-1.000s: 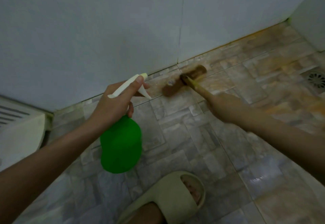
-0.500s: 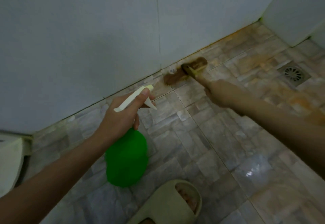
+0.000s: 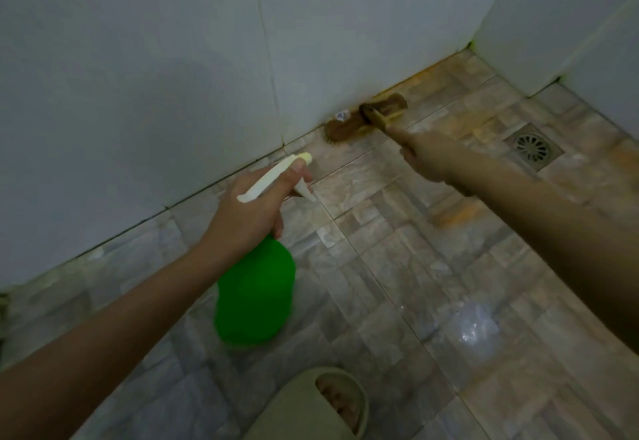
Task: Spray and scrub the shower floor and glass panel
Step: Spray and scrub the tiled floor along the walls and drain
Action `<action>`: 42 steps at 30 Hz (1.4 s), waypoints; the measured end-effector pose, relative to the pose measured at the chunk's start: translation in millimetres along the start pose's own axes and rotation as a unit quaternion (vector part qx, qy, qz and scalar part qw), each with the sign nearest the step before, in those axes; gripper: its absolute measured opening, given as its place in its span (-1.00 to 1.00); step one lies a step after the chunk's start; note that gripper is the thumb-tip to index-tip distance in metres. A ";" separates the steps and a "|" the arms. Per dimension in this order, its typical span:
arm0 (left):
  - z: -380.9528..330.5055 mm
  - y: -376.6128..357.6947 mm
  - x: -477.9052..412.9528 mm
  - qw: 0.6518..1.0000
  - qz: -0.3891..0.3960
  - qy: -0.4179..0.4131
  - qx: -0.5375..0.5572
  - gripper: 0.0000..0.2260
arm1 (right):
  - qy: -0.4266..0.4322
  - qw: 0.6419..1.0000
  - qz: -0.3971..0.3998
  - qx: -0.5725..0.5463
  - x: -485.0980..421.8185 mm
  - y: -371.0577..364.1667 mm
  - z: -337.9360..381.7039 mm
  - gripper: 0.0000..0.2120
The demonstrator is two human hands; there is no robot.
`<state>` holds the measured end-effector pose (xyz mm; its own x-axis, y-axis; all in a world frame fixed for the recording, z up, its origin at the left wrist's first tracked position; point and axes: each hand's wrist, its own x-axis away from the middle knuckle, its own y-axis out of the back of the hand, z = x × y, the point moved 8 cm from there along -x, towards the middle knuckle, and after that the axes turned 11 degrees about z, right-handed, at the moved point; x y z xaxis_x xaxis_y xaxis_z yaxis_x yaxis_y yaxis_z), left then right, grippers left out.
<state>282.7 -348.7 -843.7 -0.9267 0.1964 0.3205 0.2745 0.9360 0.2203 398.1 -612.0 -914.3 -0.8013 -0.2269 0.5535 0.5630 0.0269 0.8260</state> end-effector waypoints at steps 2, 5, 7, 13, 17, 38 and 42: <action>-6.8 -6.4 -8.5 1.000 0.002 -0.004 0.007 -0.70 | -0.018 0.999 0.026 -0.006 30.4 -6.8 -15.9 -0.46; -18.0 -10.5 -18.7 1.000 0.010 -0.006 0.016 -0.74 | -0.058 0.995 0.083 0.021 86.8 -35.1 -29.9 -0.44; -21.8 -12.9 -26.0 1.000 0.017 -0.002 0.021 -0.75 | -0.064 0.995 0.078 0.025 72.8 -29.4 -34.4 -0.44; -25.0 -31.4 -44.6 0.999 0.033 -0.013 -0.006 -0.65 | -0.040 0.998 -0.018 -0.045 -20.2 20.9 -65.8 -0.47; -33.7 -42.1 -54.5 0.999 0.046 -0.010 0.001 -0.61 | -0.053 0.998 0.011 -0.041 61.7 -11.8 -98.7 -0.41; -55.9 -82.4 -106.3 0.995 0.089 -0.034 -0.015 -0.70 | -0.096 0.992 -0.034 -0.077 -35.3 56.5 -181.2 -0.33; -54.1 -87.0 -107.1 0.995 0.092 -0.037 -0.028 -0.70 | -0.107 0.990 -0.054 -0.076 -22.0 45.8 -197.8 -0.30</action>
<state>371.9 -467.0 -847.4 -0.8750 0.3857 0.2927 0.4532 0.8651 0.2148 481.6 -798.3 -909.7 -0.8734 -0.0084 0.4869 0.4833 -0.1368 0.8647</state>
